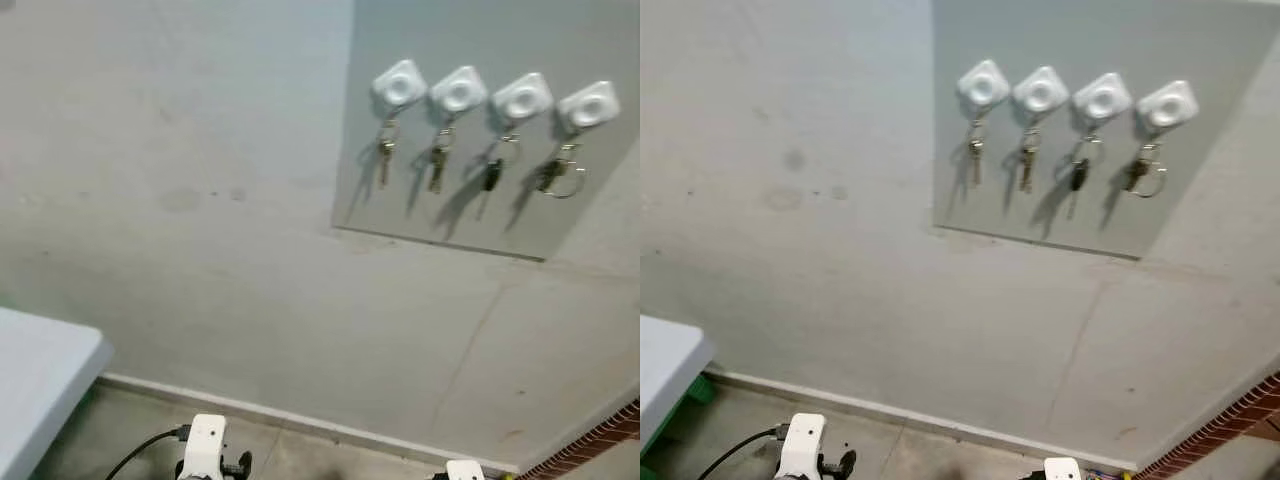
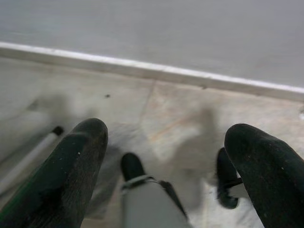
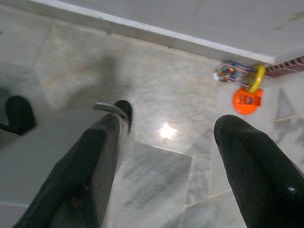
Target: Hang keys on a hook
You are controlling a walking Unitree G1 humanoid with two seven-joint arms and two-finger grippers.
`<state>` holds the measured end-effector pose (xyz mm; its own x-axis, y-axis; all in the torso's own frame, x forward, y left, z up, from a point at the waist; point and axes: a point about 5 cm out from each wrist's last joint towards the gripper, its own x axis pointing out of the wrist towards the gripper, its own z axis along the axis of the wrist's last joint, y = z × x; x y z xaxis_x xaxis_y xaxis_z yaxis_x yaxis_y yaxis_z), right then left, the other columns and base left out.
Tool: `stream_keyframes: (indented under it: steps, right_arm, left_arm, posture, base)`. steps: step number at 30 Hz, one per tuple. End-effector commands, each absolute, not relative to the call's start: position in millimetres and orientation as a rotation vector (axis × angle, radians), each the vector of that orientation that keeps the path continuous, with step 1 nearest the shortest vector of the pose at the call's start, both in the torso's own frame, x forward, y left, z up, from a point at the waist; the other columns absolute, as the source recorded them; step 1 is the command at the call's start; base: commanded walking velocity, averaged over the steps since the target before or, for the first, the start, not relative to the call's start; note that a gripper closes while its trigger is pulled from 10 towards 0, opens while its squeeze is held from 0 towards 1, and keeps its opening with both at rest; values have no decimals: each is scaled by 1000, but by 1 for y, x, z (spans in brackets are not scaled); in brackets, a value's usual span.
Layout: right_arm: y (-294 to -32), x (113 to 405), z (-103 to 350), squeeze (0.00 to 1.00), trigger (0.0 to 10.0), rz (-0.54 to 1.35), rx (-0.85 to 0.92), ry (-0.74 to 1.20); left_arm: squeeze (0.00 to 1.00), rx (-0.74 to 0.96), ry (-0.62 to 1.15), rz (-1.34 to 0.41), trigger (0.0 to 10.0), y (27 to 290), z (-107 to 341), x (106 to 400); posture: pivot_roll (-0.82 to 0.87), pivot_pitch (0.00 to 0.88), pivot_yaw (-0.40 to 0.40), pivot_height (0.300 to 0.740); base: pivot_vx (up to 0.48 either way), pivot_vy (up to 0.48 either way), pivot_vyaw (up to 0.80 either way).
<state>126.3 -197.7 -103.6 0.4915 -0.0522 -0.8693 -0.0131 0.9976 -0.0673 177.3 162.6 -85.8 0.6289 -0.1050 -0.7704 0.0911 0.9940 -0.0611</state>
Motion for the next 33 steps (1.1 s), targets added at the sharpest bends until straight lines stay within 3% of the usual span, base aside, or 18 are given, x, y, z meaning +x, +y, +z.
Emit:
stream_keyframes:
  steps: [1,21,33]
  right_arm:
    - [-194,131,-103,0,10000,-19,-55,1045]
    - [-195,132,-102,0,10000,-20,-48,1039]
    - [-194,132,-102,0,10000,-21,-46,1042]
  left_arm:
    - [0,4,894,-104,10000,169,-86,175]
    - [0,5,892,-100,10000,170,-86,177]
    - [0,5,896,-79,10000,172,-86,177]
  posture:
    - [-28,2,-8,740]
    - [-27,0,-10,740]
    - [-28,0,-9,740]
  base:
    - [0,-375,0]
    - [0,-366,0]
    - [0,0,0]
